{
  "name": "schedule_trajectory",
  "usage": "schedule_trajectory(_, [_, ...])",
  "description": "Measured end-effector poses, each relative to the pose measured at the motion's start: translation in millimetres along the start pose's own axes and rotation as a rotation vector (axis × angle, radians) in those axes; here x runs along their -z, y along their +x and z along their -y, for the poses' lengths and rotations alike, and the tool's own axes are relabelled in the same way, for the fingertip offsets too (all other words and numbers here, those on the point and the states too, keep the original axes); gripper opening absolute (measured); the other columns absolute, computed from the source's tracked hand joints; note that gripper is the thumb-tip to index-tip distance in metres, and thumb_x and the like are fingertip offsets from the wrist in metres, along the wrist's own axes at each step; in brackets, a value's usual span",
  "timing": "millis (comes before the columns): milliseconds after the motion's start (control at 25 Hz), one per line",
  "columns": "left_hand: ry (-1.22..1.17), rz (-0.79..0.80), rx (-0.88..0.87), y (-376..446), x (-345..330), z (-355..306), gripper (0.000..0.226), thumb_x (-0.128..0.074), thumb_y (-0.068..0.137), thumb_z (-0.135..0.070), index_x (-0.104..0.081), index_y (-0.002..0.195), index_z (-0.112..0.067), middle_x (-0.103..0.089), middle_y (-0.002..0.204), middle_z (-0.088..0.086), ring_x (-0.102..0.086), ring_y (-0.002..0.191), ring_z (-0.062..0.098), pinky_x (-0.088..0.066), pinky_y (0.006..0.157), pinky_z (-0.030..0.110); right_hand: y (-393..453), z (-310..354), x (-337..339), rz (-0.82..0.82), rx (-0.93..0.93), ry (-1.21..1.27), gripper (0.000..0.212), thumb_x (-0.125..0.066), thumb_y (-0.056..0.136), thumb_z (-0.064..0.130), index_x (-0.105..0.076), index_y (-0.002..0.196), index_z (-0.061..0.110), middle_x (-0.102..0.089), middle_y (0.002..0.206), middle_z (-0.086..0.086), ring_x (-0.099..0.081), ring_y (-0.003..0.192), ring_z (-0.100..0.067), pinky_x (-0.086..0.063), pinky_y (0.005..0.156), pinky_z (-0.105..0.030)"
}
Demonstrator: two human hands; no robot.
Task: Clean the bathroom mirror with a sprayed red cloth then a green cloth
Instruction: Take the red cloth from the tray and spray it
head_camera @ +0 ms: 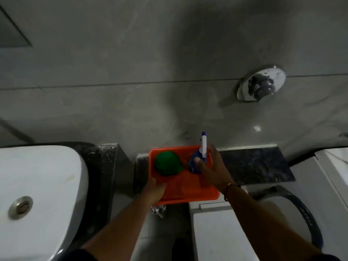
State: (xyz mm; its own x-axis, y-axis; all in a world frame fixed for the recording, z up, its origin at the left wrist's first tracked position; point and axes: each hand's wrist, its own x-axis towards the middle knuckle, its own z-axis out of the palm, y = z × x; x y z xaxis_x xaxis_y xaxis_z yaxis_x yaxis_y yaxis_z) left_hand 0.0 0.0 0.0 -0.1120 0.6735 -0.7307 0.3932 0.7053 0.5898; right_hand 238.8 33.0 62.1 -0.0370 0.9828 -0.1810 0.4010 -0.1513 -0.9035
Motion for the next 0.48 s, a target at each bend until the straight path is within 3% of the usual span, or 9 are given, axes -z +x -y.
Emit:
schedule_trajectory(80, [0.021, -0.051, 0.043, 17, -20, 5, 0.081, -0.066, 0.090, -0.038, -0.033, 0.160, -0.014, -0.054, 0.152, 0.021, -0.059, 0.130, 0.039, -0.050, 0.105, 0.039, 13, -14, -9, -0.009, -0.004, 0.054, 0.062, -0.072, 0.091, 0.052, -0.039, 0.143, 0.044, -0.053, 0.139, 0.007, -0.056, 0.127, -0.014, -0.049, 0.110, -0.049])
schedule_trajectory(160, [-0.037, -0.078, 0.032, 23, -36, 4, 0.103, -0.070, 0.081, -0.055, -0.018, 0.165, -0.023, -0.052, 0.153, 0.015, -0.058, 0.131, 0.037, -0.048, 0.110, 0.045, 24, -28, -17, 0.003, -0.023, 0.082, 0.073, -0.073, 0.094, 0.040, -0.031, 0.154, 0.036, -0.052, 0.142, 0.002, -0.055, 0.129, -0.015, -0.047, 0.108, -0.039])
schedule_trajectory(320, [0.050, -0.220, 0.065, 46, -56, 6, 0.114, -0.072, 0.084, -0.063, -0.002, 0.165, -0.023, -0.053, 0.147, 0.014, -0.063, 0.123, 0.034, -0.053, 0.102, 0.042, 48, -38, -24, -0.075, 0.023, 0.040, 0.069, -0.072, 0.097, 0.032, -0.033, 0.153, 0.033, -0.057, 0.119, 0.015, -0.059, 0.109, -0.002, -0.046, 0.091, -0.018])
schedule_trajectory(400, [0.120, -0.260, 0.029, 48, -60, 6, 0.117, -0.080, 0.082, -0.052, -0.002, 0.164, -0.023, -0.060, 0.138, 0.012, -0.069, 0.111, 0.031, -0.059, 0.095, 0.043, 55, -39, -27, -0.118, 0.034, 0.018, 0.058, -0.069, 0.099, 0.033, -0.038, 0.147, 0.033, -0.061, 0.108, 0.008, -0.062, 0.098, -0.004, -0.045, 0.084, -0.015])
schedule_trajectory(480, [0.055, -0.234, -0.013, 50, -63, 6, 0.120, -0.090, 0.077, -0.031, -0.008, 0.164, -0.025, -0.058, 0.142, 0.008, -0.066, 0.119, 0.032, -0.056, 0.099, 0.043, 61, -39, -28, -0.137, 0.044, 0.017, 0.054, -0.068, 0.100, 0.029, -0.041, 0.147, 0.027, -0.062, 0.104, 0.002, -0.062, 0.093, -0.004, -0.047, 0.080, -0.010])
